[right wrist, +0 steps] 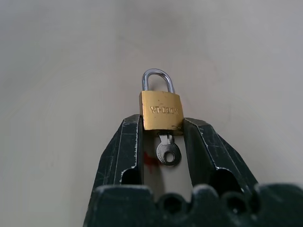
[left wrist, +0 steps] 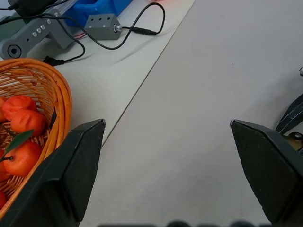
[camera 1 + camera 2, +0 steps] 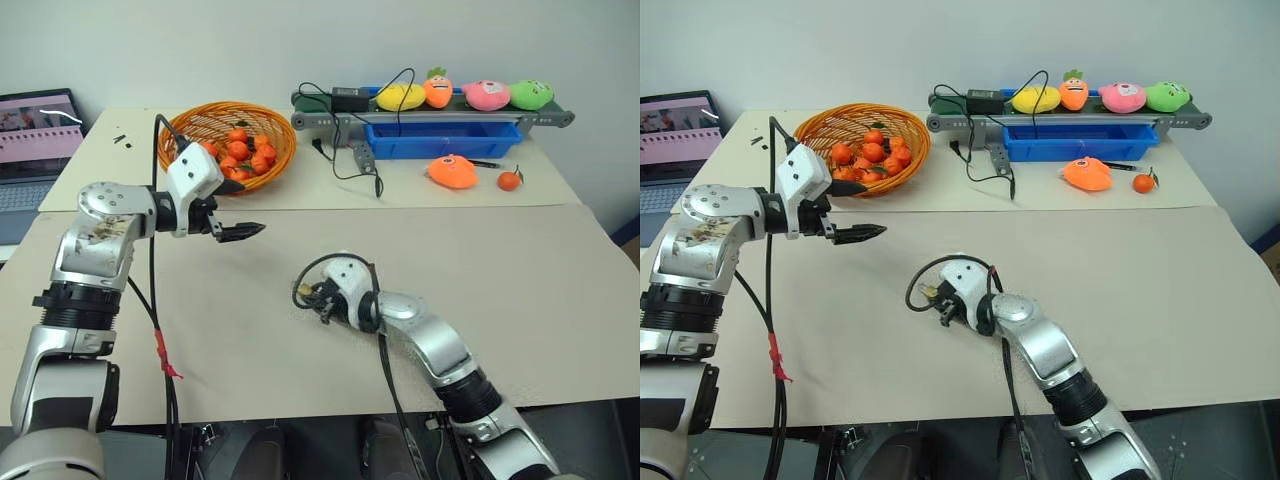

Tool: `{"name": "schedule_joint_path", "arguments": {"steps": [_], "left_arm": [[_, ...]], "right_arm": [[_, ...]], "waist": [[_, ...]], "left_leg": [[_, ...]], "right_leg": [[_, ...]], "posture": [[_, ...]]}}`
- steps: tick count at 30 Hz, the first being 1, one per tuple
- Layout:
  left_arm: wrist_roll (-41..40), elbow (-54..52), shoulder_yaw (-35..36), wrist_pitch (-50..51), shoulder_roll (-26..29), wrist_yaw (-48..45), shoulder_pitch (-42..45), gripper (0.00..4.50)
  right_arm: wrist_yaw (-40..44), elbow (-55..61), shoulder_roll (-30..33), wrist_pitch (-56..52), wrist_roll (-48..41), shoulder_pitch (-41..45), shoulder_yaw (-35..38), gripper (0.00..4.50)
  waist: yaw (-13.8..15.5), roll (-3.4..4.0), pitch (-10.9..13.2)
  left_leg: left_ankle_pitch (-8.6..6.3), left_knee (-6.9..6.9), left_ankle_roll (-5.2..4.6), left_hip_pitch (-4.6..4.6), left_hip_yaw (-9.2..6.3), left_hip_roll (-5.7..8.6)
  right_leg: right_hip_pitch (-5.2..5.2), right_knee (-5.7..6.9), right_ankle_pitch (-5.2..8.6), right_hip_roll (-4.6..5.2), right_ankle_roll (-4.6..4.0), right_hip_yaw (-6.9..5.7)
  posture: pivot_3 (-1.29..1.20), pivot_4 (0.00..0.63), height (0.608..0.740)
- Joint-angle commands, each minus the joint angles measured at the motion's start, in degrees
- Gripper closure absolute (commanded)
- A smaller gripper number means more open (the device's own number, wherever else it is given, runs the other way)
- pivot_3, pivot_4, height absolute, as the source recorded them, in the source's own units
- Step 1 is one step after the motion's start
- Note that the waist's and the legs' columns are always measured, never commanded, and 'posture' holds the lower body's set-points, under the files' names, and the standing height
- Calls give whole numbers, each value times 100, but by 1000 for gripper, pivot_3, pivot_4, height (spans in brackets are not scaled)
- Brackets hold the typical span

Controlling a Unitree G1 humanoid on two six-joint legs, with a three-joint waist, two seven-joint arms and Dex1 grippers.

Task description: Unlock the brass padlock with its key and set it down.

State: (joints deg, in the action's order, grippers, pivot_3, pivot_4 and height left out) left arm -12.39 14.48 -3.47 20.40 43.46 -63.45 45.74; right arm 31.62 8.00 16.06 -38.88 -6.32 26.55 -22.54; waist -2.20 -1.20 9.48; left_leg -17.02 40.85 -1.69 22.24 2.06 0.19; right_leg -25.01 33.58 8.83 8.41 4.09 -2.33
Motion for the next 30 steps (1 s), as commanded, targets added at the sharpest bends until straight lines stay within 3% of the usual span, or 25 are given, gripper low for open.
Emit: {"name": "schedule_joint_path", "arguments": {"steps": [1, 8, 26, 28, 30], "left_arm": [[-71, -207, 81, 15, -4, -46, -7, 0], [-141, -571, 50, 198, -119, -14, -260, 0], [-138, -726, 28, 292, -242, 82, -267, 0], [-116, -681, 22, 248, -267, 75, -256, 0], [-100, -652, 16, 213, -304, 81, -250, 0]], "right_arm": [[409, 308, 384, 389, 159, 83, -119, 3472], [1165, 165, 898, 1337, 438, 341, -351, 3472], [2099, -549, 789, 2613, 753, 654, -640, 3472], [2146, -710, 791, 2747, 846, 680, -667, 2587], [2213, -852, 806, 2880, 922, 700, -669, 2001]], "waist": [[-6, 0, 0], [-18, -1, 0], [-6, -1, 0], [-11, -1, 0], [-12, -1, 0]], "left_leg": [[0, 0, 0, 0, 1, 0], [0, 0, 0, 1, 4, -1], [0, 1, 0, 2, 5, -1], [0, 1, 0, 2, 8, -1], [0, 1, 1, 1, 10, -1]], "right_leg": [[0, 0, 0, 0, 0, 0], [-4, 1, 0, 0, 0, 4], [-4, 1, 0, 0, 0, 3], [-4, 1, 0, 0, 0, 3], [-4, 2, 0, 0, 0, 3]], "posture": [[0, 150, 740], [0, 150, 740], [0, 150, 740], [0, 150, 740], [0, 150, 740]]}}
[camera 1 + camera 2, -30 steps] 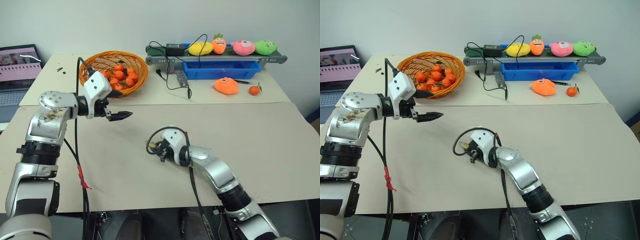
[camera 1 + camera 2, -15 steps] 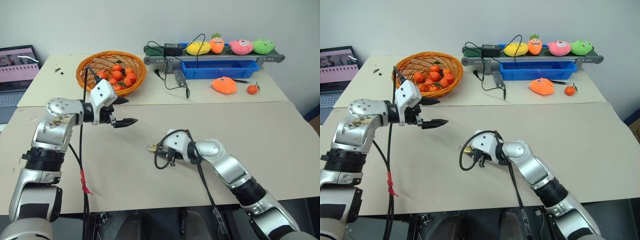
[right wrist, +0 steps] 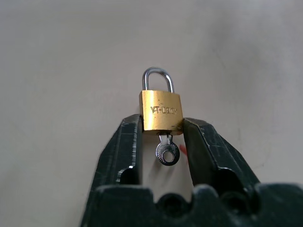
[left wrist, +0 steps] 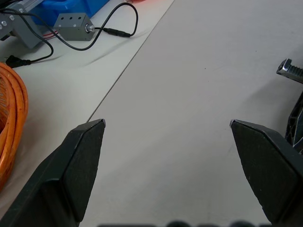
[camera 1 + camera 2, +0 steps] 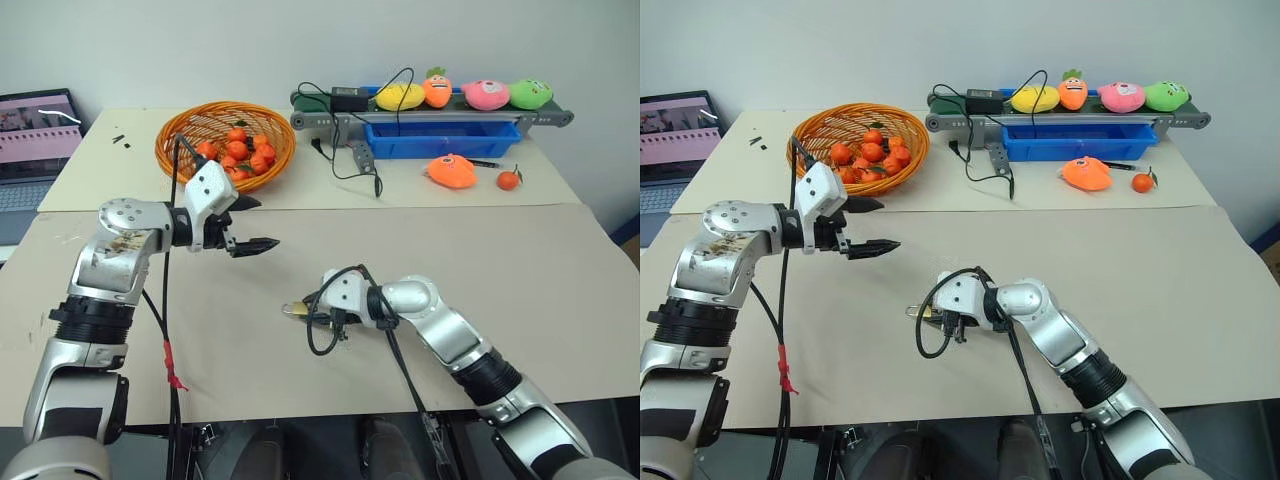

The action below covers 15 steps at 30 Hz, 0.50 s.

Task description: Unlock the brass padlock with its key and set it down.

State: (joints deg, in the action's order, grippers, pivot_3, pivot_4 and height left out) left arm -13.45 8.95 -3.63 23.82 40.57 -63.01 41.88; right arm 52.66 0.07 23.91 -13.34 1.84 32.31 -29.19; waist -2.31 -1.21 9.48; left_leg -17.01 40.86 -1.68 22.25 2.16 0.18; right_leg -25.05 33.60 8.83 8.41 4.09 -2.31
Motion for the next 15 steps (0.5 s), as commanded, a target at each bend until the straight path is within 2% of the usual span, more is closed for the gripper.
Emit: {"name": "schedule_joint_path", "arguments": {"steps": [1, 2, 6, 10, 15], "left_arm": [[10, -94, 30, -136, -28, 39, 138, 0], [9, -88, 31, -142, -44, 41, 141, 0], [-13, -84, 35, -136, -94, 22, 137, 0], [-175, -114, 114, 28, -98, -100, 120, 0], [-477, -218, 172, 263, 23, -466, 13, 0]], "right_arm": [[134, -104, 26, 370, 126, 128, 6, 1613], [159, -139, 31, 408, 139, 131, 19, 1469], [268, -59, 78, 329, 15, 148, 236, 24], [824, 513, 383, -443, -700, 112, 705, 24], [1469, 1251, 1171, -1567, -1751, 17, 1445, 24]], "waist": [[0, 0, 0], [-1, 0, 0], [-2, 0, 0], [15, 0, 0], [98, 0, 0]], "left_leg": [[0, 0, 0, 0, 2, 0], [0, 0, 0, 0, 4, 0], [0, 0, 0, 0, 4, 0], [0, 1, 0, 1, 2, 0], [-1, 4, -2, 4, -6, -1]], "right_leg": [[0, 0, 0, 0, 0, 0], [0, 0, 0, 0, 0, 0], [0, 0, 0, 0, 0, 0], [0, -1, 0, 0, 0, 0], [1, -2, 0, 0, 0, -1]], "posture": [[0, 150, 740], [0, 150, 740], [0, 150, 740], [0, 150, 740], [0, 150, 740]]}}
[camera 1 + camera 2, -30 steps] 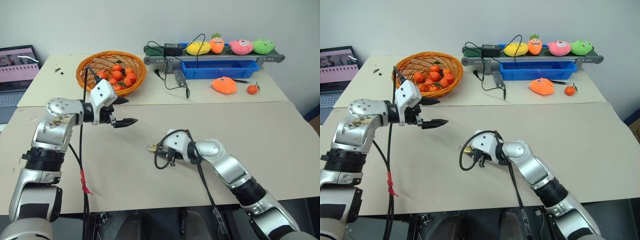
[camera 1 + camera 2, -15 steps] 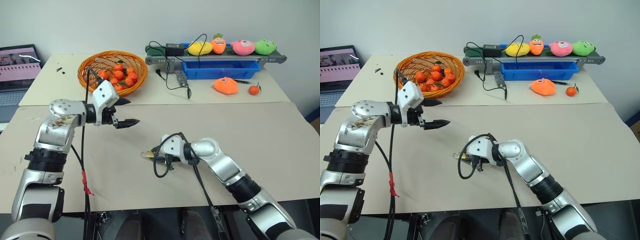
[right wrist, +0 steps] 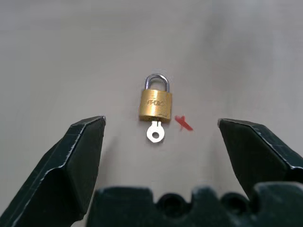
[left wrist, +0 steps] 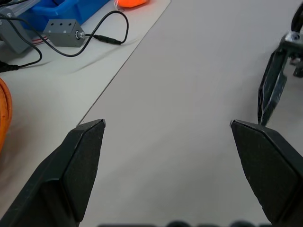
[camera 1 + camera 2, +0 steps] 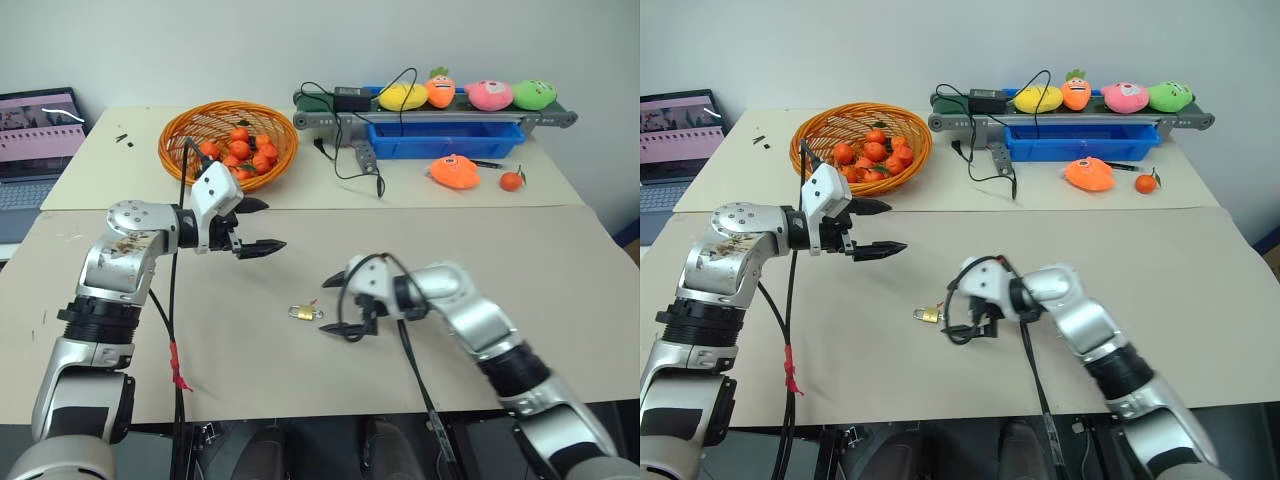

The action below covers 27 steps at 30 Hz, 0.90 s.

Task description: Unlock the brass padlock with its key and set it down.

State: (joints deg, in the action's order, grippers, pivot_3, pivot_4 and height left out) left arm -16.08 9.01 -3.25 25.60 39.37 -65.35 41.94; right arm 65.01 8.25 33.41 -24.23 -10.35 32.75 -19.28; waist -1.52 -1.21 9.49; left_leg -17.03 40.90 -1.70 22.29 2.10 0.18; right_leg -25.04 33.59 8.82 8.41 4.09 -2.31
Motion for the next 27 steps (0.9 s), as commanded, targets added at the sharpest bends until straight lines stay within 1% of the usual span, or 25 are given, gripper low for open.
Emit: {"name": "schedule_joint_path", "arguments": {"steps": [1, 3, 6, 10, 12, 18, 24, 27], "left_arm": [[-329, -359, 112, 118, 166, -395, -68, 0], [-459, -586, 32, 138, 222, -639, -192, 0], [-414, -897, -202, -282, 277, -1035, -452, 0], [-267, -697, -497, -852, 298, -1600, -420, 0], [-166, -449, -688, -1153, 232, -1859, -322, 0], [235, 626, -1168, -2204, -319, -2282, -23, 0], [705, 1693, -1394, -3226, -810, -2258, 228, 0], [839, 2069, -1437, -3603, -970, -2301, 275, 0]], "right_arm": [[264, 466, 360, -677, -706, -32, 652, 24], [267, 492, 548, -980, -955, -41, 941, 24], [297, 468, 916, -1359, -1329, -147, 1471, 24], [343, 500, 1372, -1568, -1565, -338, 1834, 24], [333, 532, 1574, -1651, -1660, -460, 2026, 24], [68, 843, 1887, -1801, -1873, -890, 2564, 24], [-371, 1293, 2019, -1979, -2007, -1370, 3035, 24], [-536, 1526, 2089, -2133, -2133, -1644, 3351, 24]], "waist": [[18, 0, 0], [31, 0, 0], [73, 0, 0], [117, -1, 1], [141, -1, 1], [203, -2, 1], [221, -4, 1], [220, -3, 1]], "left_leg": [[0, -1, 0, -1, 3, 0], [-1, -1, -1, -2, 9, -1], [-2, 0, -3, 0, 19, -1], [-3, 1, -4, 1, 35, -1], [-6, 2, -11, 1, 37, -1], [-8, 5, -14, 2, 46, -1], [-13, 15, -22, 8, 49, -1], [-37, 17, -64, 8, 48, -1]], "right_leg": [[0, 0, 0, 0, 0, 0], [0, 1, 0, 0, 0, 0], [0, 0, 0, 0, 0, 1], [1, -2, 0, 0, -1, 1], [2, -3, 0, 0, -1, 1], [4, -4, 0, 1, -2, 1], [4, -8, -1, 2, -2, 1], [4, -9, -1, 3, -2, 1]], "posture": [[0, 150, 740], [0, 150, 740], [0, 150, 740], [0, 150, 740], [0, 150, 740], [0, 150, 740], [0, 150, 740], [0, 150, 740]]}}
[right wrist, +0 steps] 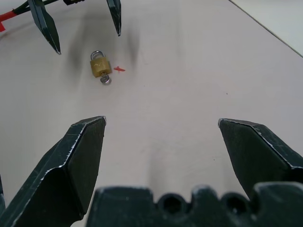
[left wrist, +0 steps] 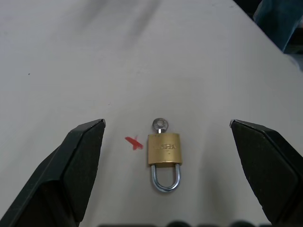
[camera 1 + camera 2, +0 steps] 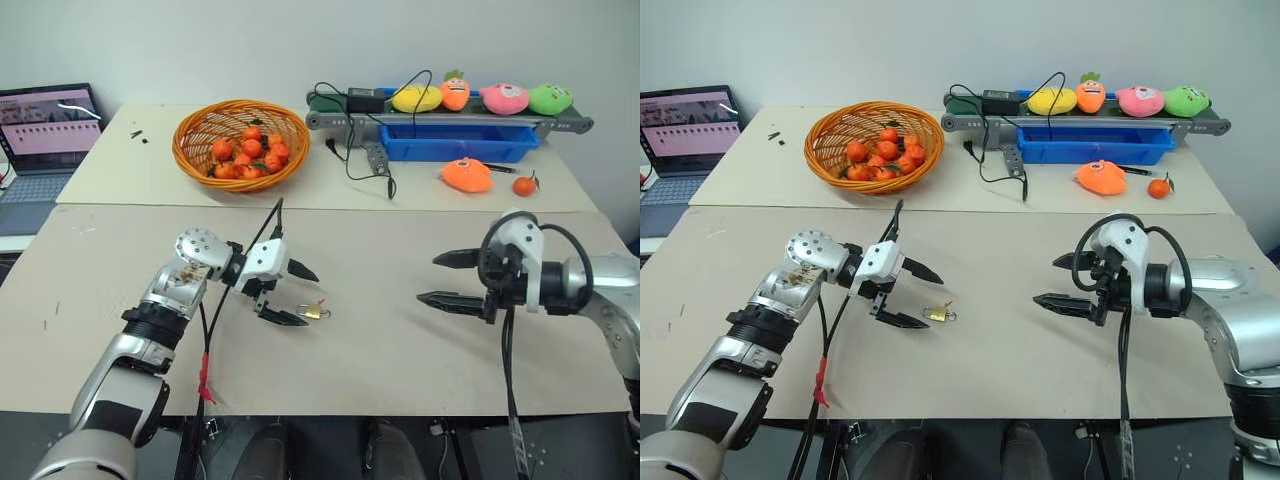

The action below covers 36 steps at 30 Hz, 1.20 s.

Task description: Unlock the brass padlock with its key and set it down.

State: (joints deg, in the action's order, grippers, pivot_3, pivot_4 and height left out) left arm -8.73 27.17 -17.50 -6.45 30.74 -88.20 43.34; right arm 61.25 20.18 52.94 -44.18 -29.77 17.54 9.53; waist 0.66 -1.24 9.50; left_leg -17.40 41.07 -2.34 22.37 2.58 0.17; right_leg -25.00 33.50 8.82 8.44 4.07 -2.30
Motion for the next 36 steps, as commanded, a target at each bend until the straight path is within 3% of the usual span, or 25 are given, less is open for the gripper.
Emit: {"name": "schedule_joint_path", "arguments": {"steps": [1, 12, 15, 23, 24, 29, 36], "left_arm": [[139, 388, -19, -501, -175, -13, 166, 0], [511, 1338, -83, -860, -595, 99, 294, 0], [517, 1332, -86, -675, -567, 62, 241, 659], [570, 1235, -75, -453, -409, 10, 143, 3577], [577, 1205, -81, -407, -389, 14, 120, 3693], [433, 953, 52, 84, -422, 212, 45, 3693], [-81, -14, 476, 1517, -565, 663, 364, 3693]], "right_arm": [[-218, 420, 166, -185, -235, -220, 569, 24], [-666, 758, 287, -343, -476, -556, 957, 24], [-714, 719, 337, -351, -526, -546, 1012, 0], [-801, 602, 393, -303, -526, -339, 817, 0], [-812, 594, 387, -303, -527, -298, 784, 0], [-853, 596, 347, -287, -494, -201, 635, 0], [-964, 668, 217, -232, -499, -184, 405, 0]], "waist": [[3, 0, 0], [-3, 0, 0], [1, 0, 0], [-10, 0, 0], [-13, 0, 0], [-15, 0, 0], [-6, 0, 0]], "left_leg": [[-2, 1, -3, 0, -1, 0], [-11, 27, -19, 4, -9, 0], [-11, 26, -19, 4, -14, 0], [-13, 29, -22, 2, -24, -1], [-13, 29, -22, 2, -27, -1], [-14, 27, -23, 0, -38, -1], [-13, 32, -23, 4, -48, 0]], "right_leg": [[0, 1, 0, 0, 0, 0], [6, 6, -1, 1, 0, -1], [7, 7, -1, 1, 0, -1], [7, 9, -1, 1, 0, 0], [7, 9, -1, 1, 0, 0], [7, 9, -1, 1, 0, 0], [7, 11, 0, 1, 0, 0]], "posture": [[0, 150, 740], [0, 150, 740], [0, 150, 740], [0, 150, 740], [0, 150, 740], [0, 150, 740], [0, 150, 740]]}}
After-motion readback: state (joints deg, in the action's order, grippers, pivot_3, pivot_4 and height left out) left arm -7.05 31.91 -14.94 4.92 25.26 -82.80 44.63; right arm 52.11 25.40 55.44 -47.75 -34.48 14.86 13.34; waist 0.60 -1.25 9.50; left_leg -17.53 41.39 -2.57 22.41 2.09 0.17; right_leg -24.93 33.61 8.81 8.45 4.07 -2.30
